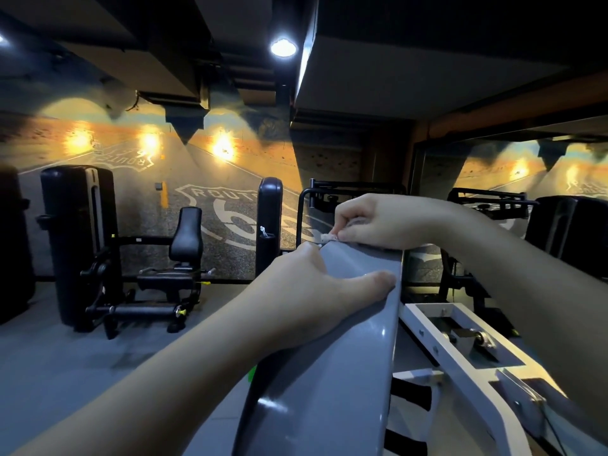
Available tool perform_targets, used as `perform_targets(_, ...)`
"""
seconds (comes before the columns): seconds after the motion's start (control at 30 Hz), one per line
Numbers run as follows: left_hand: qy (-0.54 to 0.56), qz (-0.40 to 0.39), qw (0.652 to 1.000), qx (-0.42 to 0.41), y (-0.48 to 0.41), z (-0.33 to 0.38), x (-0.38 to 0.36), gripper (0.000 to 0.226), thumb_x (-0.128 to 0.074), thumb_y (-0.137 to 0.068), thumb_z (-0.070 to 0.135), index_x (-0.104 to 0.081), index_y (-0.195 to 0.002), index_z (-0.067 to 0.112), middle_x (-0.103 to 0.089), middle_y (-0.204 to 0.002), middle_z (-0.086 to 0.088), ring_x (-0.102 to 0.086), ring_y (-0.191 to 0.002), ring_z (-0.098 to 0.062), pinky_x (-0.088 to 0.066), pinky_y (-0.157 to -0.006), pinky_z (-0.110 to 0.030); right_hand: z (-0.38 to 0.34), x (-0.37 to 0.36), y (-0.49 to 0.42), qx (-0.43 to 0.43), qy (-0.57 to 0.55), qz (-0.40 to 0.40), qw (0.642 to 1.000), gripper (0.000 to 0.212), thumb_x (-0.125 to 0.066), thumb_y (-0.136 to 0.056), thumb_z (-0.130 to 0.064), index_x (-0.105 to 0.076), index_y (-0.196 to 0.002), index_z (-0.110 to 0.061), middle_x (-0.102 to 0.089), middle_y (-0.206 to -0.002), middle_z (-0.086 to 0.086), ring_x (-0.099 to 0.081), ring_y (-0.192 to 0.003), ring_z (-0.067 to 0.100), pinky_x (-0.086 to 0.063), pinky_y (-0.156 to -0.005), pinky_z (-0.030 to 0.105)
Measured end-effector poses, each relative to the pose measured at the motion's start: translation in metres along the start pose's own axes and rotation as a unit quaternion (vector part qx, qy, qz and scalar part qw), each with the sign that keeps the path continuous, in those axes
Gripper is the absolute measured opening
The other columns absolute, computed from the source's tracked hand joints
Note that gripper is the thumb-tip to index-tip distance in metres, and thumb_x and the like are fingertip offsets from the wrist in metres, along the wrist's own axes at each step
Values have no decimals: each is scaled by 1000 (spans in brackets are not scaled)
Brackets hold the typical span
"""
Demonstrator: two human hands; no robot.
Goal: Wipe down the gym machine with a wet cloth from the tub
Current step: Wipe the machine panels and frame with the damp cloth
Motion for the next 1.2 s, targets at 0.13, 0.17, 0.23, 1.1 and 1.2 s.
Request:
perform_targets(0.13, 1, 2, 1000, 3, 2, 1, 1, 90, -61, -50, 94, -59, -117, 33, -69, -104, 11, -69, -90, -9, -60, -80, -34, 13, -1, 9, -11, 16, -27, 999, 17, -58, -98, -54, -59, -115, -55, -58, -119, -25, -58, -106, 0, -51, -90, 31)
perform_targets(0.17, 0, 6, 1000, 5, 2, 1, 2, 89, -61, -51, 93, -58, -117, 33, -68, -104, 11, -68, -90, -9, -59, -79, -32, 16, 2, 16, -10, 10, -20, 1000, 19, -59, -99, -51, -58, -117, -57, -57, -119, -26, -58, -107, 0, -51, -90, 31)
perform_targets(0.23, 3, 10, 1000, 10, 3, 2, 3, 84, -65, -57, 90, -58, -118, 33, -67, -103, 13, -67, -89, -6, -56, -75, -28, 24, 15, 29, -20, -15, 23, 999, 20, -63, -99, -43, -60, -114, -56, -60, -116, -25, -61, -105, 2, -53, -89, 35)
perform_targets(1.1, 235, 100, 961, -105, -60, 60, 40, 9, -71, -95, 14, -64, -95, 8, -70, -91, -15, -74, -74, -28, -65, -70, -45, 68, 33, 67, -132, -484, 261, 825, 22, -50, -100, -12, -72, -107, -11, -67, -103, 10, -65, -82, 17, -60, -82, 44)
perform_targets(1.2, 53, 105, 986, -118, -62, 55, 31, 10, -68, -96, 28, -69, -92, 20, -72, -86, 0, -70, -72, -14, -58, -63, -30, 40, 40, 71, -65, -185, 245, 950, 25, -56, -102, -43, -70, -119, -32, -61, -120, -17, -58, -106, -3, -49, -87, 28)
Point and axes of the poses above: each hand's wrist, its own y-axis away from the middle knuckle, its own x-axis out of the back of the hand, z = x × y, the point moved 9 cm from there along -y, towards the middle knuckle
